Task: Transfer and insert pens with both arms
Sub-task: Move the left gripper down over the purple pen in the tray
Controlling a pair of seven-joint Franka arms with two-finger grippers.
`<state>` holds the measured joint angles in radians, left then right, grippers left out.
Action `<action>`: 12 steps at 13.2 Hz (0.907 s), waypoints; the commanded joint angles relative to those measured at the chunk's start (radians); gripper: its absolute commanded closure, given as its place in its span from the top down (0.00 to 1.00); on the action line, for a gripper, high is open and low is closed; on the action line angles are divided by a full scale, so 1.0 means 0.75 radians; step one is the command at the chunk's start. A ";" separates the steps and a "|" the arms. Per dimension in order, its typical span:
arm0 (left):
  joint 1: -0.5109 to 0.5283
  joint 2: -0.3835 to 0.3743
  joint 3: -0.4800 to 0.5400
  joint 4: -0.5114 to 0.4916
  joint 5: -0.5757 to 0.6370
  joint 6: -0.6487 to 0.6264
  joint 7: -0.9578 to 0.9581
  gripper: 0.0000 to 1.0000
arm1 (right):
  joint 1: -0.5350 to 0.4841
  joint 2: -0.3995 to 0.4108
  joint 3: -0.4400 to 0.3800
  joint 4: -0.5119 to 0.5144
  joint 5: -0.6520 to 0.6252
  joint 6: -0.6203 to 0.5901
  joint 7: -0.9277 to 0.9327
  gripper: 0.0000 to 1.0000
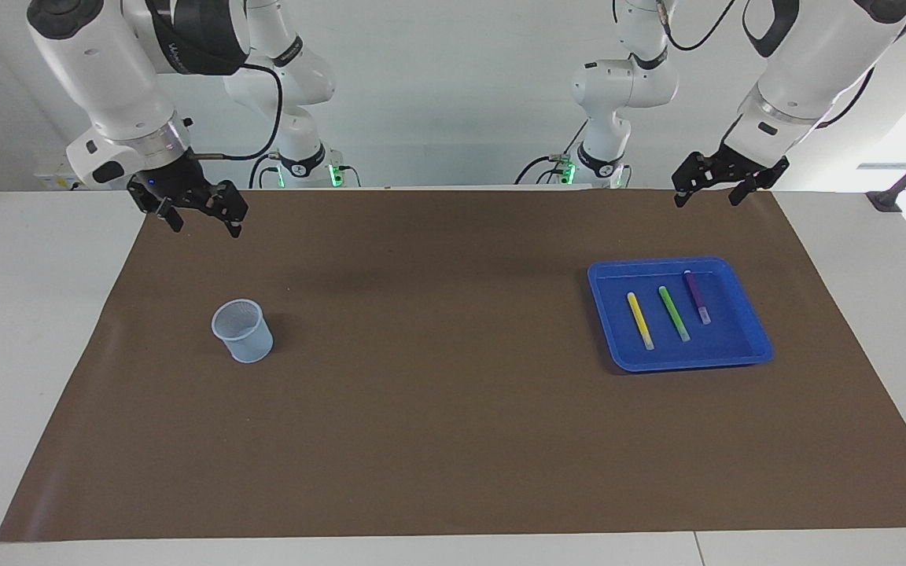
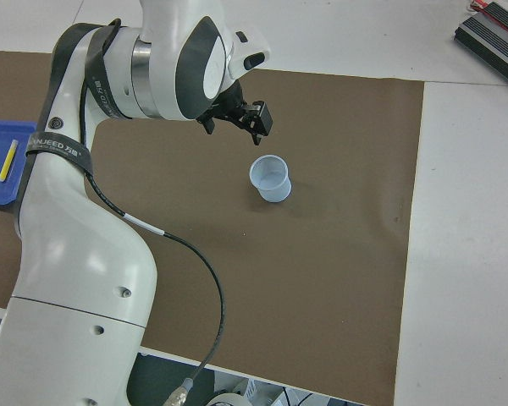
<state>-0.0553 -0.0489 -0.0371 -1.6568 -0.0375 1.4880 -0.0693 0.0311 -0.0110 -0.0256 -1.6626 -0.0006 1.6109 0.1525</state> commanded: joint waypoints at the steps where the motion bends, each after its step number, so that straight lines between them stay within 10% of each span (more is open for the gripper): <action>1: 0.114 -0.058 0.011 -0.216 -0.017 0.149 0.194 1.00 | -0.021 -0.012 0.005 -0.008 0.027 -0.009 -0.013 1.00; 8: 0.303 0.104 0.015 -0.686 -0.013 0.805 0.465 1.00 | -0.021 -0.012 0.005 -0.008 0.027 -0.009 -0.013 1.00; 12: 0.303 0.190 0.015 -0.744 -0.003 0.971 0.538 1.00 | -0.021 -0.012 0.005 -0.008 0.027 -0.009 -0.013 1.00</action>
<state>0.1742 0.0907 -0.0290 -2.2038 -0.0379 2.1842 0.3060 0.0311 -0.0110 -0.0256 -1.6626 -0.0006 1.6109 0.1525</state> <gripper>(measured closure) 0.000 0.000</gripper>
